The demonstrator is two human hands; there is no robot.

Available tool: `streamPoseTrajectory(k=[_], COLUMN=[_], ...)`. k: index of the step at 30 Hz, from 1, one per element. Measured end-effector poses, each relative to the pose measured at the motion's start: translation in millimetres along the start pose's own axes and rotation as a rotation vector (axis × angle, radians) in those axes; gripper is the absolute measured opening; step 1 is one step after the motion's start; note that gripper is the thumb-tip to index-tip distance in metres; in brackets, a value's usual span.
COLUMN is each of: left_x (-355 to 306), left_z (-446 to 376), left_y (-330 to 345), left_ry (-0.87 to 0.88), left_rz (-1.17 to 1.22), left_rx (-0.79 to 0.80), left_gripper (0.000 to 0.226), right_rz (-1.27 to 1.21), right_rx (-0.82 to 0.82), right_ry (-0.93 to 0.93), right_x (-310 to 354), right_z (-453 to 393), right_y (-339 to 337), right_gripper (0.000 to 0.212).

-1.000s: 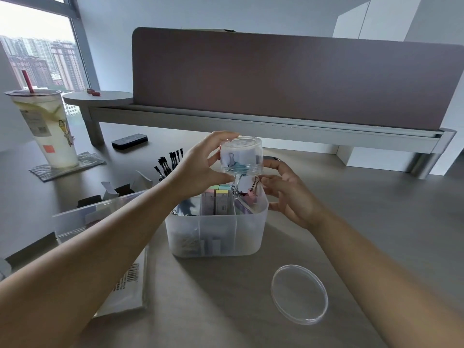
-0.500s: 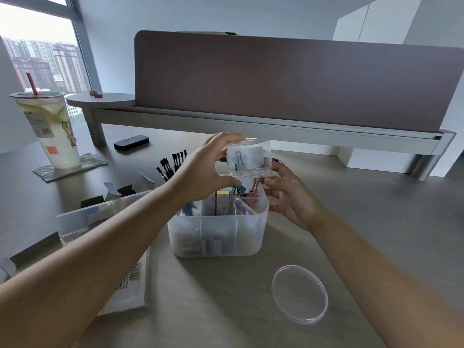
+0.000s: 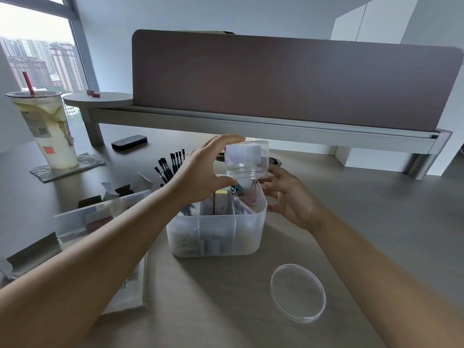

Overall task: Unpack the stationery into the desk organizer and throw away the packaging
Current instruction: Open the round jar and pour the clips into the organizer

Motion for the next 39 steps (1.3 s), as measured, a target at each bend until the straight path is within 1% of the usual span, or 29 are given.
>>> streamPoseTrajectory(k=[4, 8, 10, 12, 16, 19, 22, 24, 25, 27, 28, 31, 33, 36, 39], left_x=[3, 4, 3, -1, -18, -38, -57, -65, -67, -68, -70, -73, -71, -62, -53], left_z=[-2, -4, -4, -4, 0, 18, 48, 73, 85, 107, 117, 141, 155, 173, 187], left_y=[2, 5, 5, 2, -11, -23, -29, -29, -29, -29, -30, -38, -46, -65, -89], left_ry=[-0.050, -0.180, -0.231, -0.298, -0.432, -0.555, -0.672, -0.750, -0.787, -0.844, -0.865, -0.924, -0.945, -0.972, -1.009], left_rz=[0.009, 0.043, 0.053, 0.118, 0.219, 0.360, 0.496, 0.563, 0.574, 0.554, 0.547, 0.528, 0.477, 0.385, 0.395], left_rx=[0.017, 0.001, -0.013, -0.046, -0.083, -0.096, -0.056, -0.049, -0.050, -0.023, -0.005, 0.021, 0.003, -0.053, -0.130], left_gripper=[0.072, 0.074, 0.072, 0.068, 0.060, 0.056, 0.043, 0.034, 0.034, 0.036, 0.033, 0.022, 0.021, 0.032, 0.032], right_rz=[0.034, 0.031, 0.022, 0.036, 0.170, 0.297, 0.429, 0.557, 0.640, 0.807, 0.875, 0.996, 1.019, 1.021, 1.041], right_rx=[-0.002, -0.017, -0.025, -0.035, -0.120, -0.199, -0.239, -0.231, -0.225, -0.223, -0.225, -0.220, -0.215, -0.182, -0.105], right_ry=[-0.002, 0.006, 0.007, -0.002, -0.031, -0.061, -0.059, -0.047, -0.039, -0.044, -0.059, -0.124, -0.162, -0.208, -0.245], right_x=[0, 1, 1, 2, 7, 9, -2, -14, -21, -30, -34, -40, -41, -40, -42], right_z=[0, 0, 2, 5, 25, 55, 91, 114, 124, 141, 148, 163, 169, 173, 172], right_y=[1, 1, 1, 2, -2, -6, -9, -10, -11, -10, -9, -1, 9, 31, 60], right_gripper=[0.040, 0.036, 0.034, 0.030, 0.028, 0.026, 0.039, 0.052, 0.058, 0.066, 0.068, 0.063, 0.060, 0.061, 0.063])
Point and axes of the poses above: each hand's wrist, its own z-axis away from the middle knuckle, its own y-axis out of the palm, x = y × z, the point moved 1 cm from there along -z, towards the middle knuckle, and after that the axes turned 10 degrees about -x, right-handed, at the moved point
